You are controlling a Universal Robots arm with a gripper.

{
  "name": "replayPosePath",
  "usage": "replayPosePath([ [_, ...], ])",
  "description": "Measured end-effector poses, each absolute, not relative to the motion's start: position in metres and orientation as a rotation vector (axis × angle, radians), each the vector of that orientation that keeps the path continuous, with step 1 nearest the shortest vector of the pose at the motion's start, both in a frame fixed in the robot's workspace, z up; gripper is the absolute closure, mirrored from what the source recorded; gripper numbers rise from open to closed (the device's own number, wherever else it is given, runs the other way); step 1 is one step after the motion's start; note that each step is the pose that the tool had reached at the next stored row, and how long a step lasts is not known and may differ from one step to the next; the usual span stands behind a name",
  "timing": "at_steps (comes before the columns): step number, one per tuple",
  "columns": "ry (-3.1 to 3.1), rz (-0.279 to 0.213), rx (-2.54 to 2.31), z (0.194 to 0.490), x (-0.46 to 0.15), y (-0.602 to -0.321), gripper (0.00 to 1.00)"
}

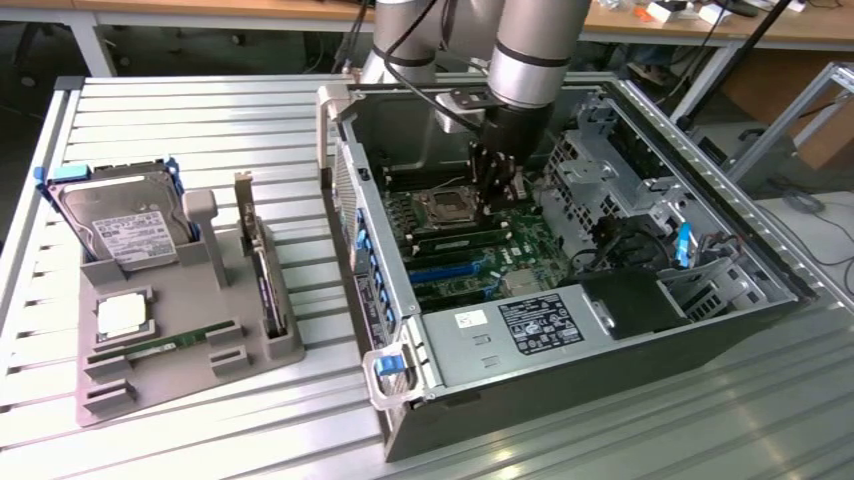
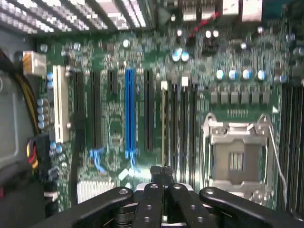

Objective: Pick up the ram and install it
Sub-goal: 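Press down the ram until it locks into place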

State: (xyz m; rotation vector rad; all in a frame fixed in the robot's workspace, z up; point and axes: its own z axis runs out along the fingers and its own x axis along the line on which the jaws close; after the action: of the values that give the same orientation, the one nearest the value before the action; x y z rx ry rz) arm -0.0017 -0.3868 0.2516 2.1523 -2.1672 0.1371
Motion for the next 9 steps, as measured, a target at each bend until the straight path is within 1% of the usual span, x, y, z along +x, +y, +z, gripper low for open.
replayPosePath([
  [3,-2.166,0.134,2.151,0.252,0.019,-0.386,0.89],
  [7,-2.163,0.129,2.149,0.252,0.076,-0.386,0.89],
  [9,-2.163,0.129,2.149,0.257,0.084,-0.385,0.89],
])
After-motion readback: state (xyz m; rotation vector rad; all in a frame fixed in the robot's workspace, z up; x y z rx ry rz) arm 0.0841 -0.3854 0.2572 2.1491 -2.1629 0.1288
